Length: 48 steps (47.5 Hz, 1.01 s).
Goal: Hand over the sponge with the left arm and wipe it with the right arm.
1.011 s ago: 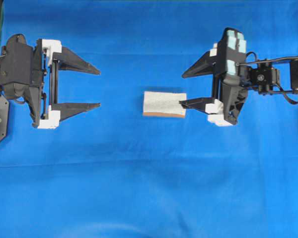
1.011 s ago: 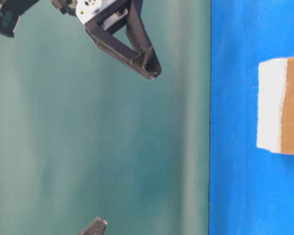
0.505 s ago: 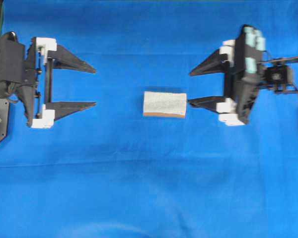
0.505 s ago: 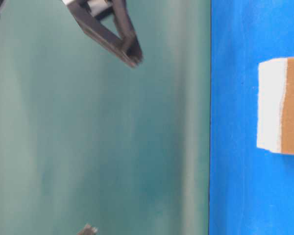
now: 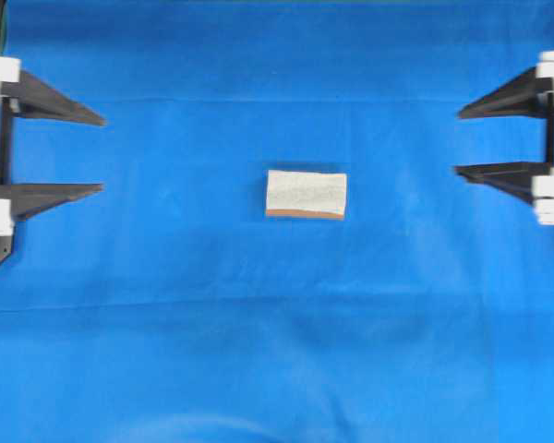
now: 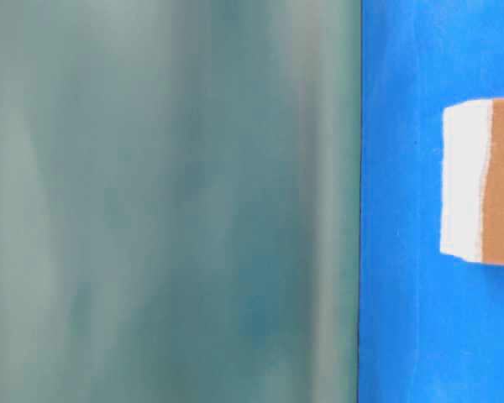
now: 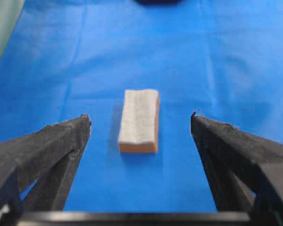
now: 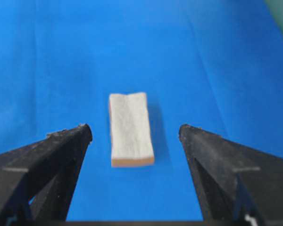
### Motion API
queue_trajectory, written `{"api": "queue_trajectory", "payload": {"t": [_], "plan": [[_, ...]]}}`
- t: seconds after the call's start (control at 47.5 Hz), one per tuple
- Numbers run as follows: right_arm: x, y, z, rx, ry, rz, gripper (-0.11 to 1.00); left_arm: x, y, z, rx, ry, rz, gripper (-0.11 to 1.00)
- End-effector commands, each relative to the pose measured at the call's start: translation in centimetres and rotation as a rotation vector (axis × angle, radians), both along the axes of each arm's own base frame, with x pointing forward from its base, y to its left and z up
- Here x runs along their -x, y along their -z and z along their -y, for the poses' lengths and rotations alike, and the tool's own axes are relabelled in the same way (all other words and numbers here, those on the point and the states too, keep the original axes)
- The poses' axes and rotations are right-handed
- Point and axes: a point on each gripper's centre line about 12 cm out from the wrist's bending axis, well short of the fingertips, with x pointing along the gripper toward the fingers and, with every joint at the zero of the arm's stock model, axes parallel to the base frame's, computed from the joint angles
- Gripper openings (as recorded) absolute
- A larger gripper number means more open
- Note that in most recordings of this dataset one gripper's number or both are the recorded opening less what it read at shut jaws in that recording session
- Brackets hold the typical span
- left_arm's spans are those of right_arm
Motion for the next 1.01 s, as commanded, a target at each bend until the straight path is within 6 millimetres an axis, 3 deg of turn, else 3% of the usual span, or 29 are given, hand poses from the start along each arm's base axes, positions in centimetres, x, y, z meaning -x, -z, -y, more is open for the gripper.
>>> {"api": "queue_trajectory", "payload": {"t": [0.0, 0.211, 0.442, 0.737, 0.989], "plan": [[1.5, -0.3, -0.1, 0.005, 0.004, 0.023, 0.74, 1.1, 0.1, 0.1, 0.002, 0.002, 0.014, 0.92], [4.5, 1.9, -0.3, -0.002, 0.01, 0.045, 0.73, 3.7, 2.7, 0.2, 0.011, 0.001, 0.025, 0.92], [5.3, 5.2, -0.5, -0.035, 0.007, 0.025, 0.73, 5.1, 5.0, 0.3, 0.022, -0.002, 0.035, 0.92], [5.2, 5.6, -0.7, -0.053, -0.001, 0.058, 0.73, 5.0, 6.3, 0.3, 0.087, -0.011, -0.011, 0.92], [5.2, 5.6, -0.7, -0.053, -0.001, 0.055, 0.73, 5.1, 6.2, 0.3, 0.087, -0.011, -0.01, 0.92]]}}
